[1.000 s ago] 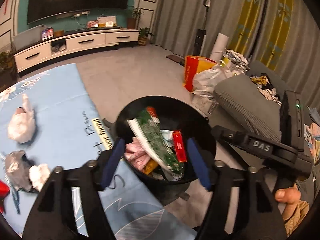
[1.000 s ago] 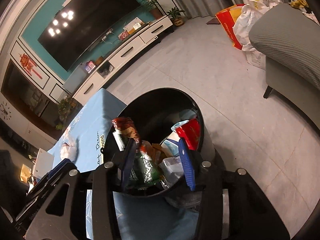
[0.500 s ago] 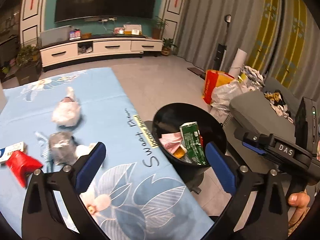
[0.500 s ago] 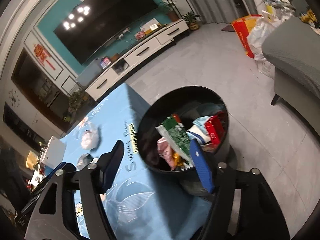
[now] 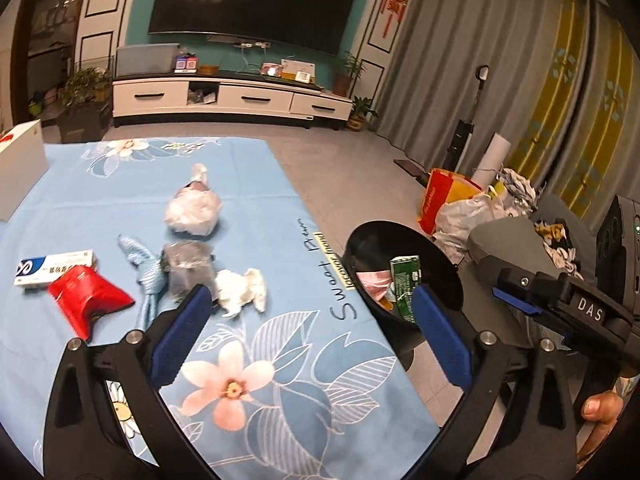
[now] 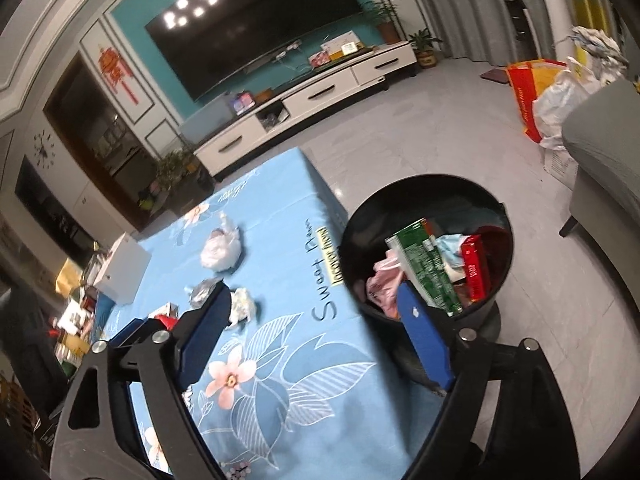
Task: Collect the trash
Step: 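Grasp the red wrapper with the left tool while the right grasps the white tissue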
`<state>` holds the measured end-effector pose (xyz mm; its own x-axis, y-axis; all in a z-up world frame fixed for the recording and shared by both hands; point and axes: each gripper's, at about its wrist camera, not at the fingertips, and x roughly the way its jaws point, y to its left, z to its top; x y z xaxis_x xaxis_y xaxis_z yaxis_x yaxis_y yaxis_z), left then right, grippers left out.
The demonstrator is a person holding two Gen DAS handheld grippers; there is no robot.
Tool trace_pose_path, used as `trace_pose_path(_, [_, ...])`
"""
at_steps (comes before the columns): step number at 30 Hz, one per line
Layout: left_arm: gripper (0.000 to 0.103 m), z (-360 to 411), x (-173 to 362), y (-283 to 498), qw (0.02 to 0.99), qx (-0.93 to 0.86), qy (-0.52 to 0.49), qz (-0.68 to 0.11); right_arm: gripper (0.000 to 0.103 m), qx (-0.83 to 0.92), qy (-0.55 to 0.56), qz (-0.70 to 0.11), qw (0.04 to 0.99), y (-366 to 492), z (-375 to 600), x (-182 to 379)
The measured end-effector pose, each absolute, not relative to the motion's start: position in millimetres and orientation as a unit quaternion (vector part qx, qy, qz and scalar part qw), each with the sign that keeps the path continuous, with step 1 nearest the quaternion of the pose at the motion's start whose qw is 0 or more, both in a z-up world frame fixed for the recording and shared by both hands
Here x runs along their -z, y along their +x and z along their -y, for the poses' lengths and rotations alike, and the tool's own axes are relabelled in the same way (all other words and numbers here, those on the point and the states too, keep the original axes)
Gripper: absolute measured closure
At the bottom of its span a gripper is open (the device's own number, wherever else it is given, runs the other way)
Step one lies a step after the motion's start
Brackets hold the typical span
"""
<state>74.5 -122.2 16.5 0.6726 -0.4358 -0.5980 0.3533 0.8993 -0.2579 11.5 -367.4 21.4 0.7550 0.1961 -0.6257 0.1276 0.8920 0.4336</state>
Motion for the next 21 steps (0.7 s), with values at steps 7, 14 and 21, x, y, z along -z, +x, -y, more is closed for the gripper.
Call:
trace_pose_path(7, [0.003, 54, 18, 66, 0.910, 0.168, -0.094, -0.368, 0.011, -0.068, 0.192, -0.416, 0.886, 30, 319, 3])
trace_pose_path(14, [0.003, -50, 58, 50, 0.902, 0.060, -0.168, -0.394, 0.011, -0.115, 0.140, -0.450, 0.874, 44, 263, 24])
trace_pose_path(21, [0.003, -84, 79, 49, 0.890, 0.034, -0.199, -0.410, 0.012, -0.121, 0.084, -0.449, 0.881, 54, 231, 37])
